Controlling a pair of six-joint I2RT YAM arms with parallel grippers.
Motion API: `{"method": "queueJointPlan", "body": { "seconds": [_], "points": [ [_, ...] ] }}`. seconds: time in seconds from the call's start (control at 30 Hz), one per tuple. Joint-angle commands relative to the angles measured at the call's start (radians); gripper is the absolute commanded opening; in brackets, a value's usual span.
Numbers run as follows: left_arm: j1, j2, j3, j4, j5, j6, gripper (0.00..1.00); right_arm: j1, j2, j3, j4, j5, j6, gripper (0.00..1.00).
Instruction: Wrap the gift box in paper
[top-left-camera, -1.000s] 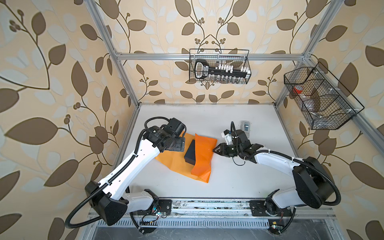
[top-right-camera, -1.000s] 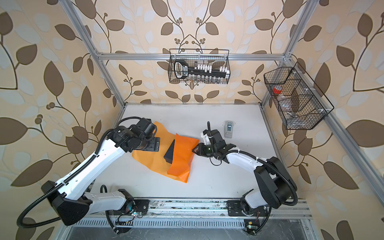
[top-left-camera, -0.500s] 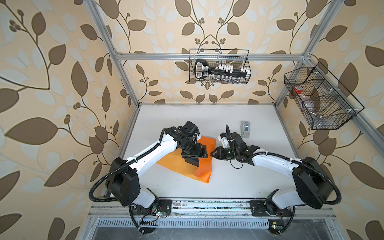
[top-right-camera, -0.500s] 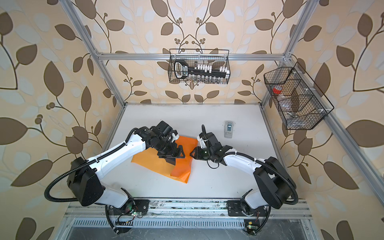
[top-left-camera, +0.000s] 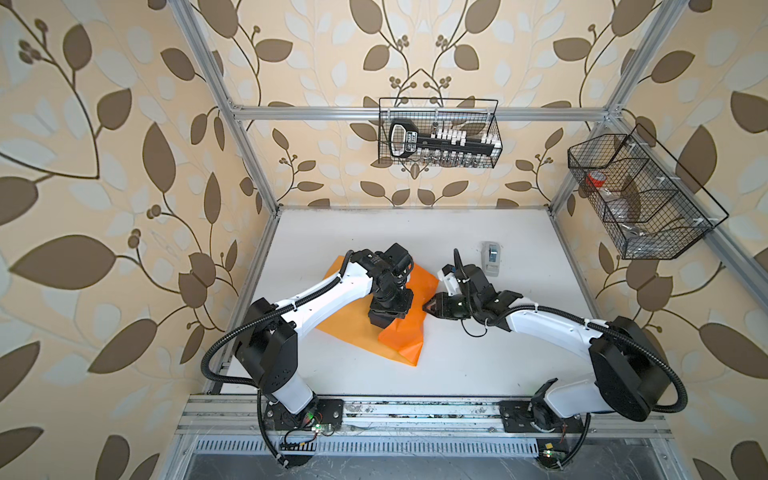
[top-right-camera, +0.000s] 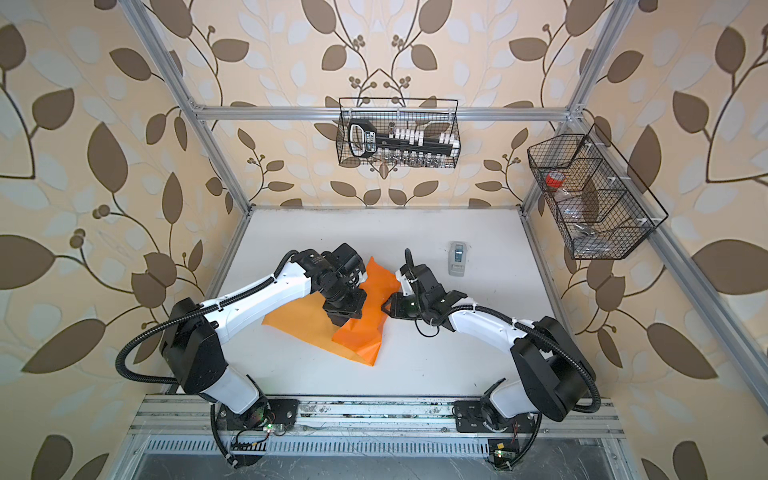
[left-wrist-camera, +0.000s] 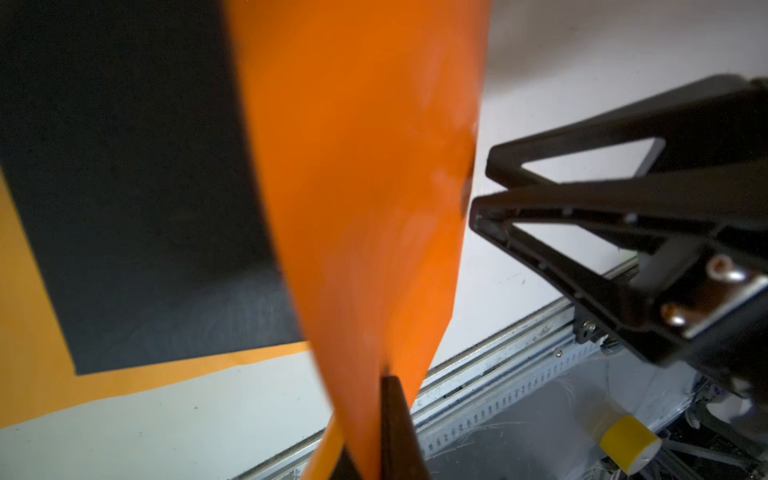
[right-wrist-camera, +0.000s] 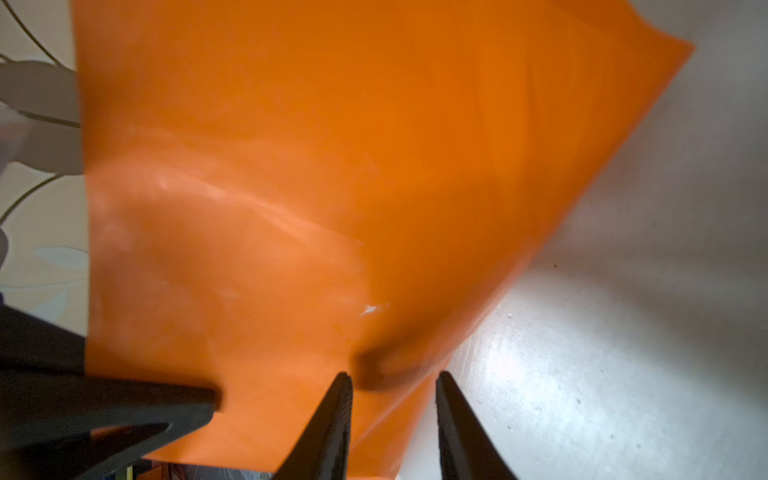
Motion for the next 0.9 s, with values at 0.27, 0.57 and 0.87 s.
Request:
{"method": "queueJointPlan", "body": {
  "seconds": [0.27,0.57,0.87],
  "points": [
    [0.097,0.061,0.087,-0.133,-0.078,0.108,0.00,-0.003,-0.055,0.029,-0.066,0.030,-0.038,0.36],
    [0.175,0.076,0.065,-0.145,-0.040,0.155,0.00,0.019,-0.039,0.067,-0.089,0.049,-0.051,0.36],
    [0.237,0.081,0.022,-0.139,-0.011,0.182,0.00,0.057,0.021,0.159,-0.107,0.072,-0.060,0.35]
  ]
}}
